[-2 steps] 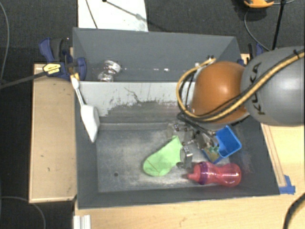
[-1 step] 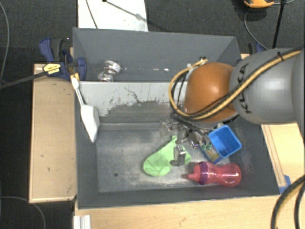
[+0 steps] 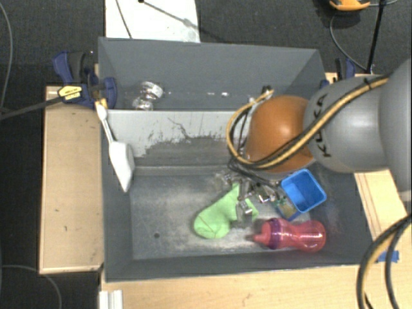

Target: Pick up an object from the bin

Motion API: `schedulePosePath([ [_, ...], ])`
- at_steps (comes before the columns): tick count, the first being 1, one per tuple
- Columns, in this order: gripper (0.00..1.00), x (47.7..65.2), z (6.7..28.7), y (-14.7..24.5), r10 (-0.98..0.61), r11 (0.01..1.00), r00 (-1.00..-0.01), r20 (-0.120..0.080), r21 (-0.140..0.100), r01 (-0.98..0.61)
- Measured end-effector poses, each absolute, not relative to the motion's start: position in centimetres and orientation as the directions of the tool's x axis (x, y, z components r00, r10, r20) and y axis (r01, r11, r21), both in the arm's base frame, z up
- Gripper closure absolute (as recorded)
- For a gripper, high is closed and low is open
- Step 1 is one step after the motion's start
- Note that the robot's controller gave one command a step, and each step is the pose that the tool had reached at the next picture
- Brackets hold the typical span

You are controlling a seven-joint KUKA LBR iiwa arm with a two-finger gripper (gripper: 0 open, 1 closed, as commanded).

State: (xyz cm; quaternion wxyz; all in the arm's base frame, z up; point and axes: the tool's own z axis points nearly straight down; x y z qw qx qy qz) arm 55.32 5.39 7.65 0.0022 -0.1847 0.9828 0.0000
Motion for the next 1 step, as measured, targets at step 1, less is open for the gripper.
schedulePosePath([
  [1,1.0,55.36,5.98,5.74,-0.402,0.916,-0.916,-0.01,-0.003,-0.402],
])
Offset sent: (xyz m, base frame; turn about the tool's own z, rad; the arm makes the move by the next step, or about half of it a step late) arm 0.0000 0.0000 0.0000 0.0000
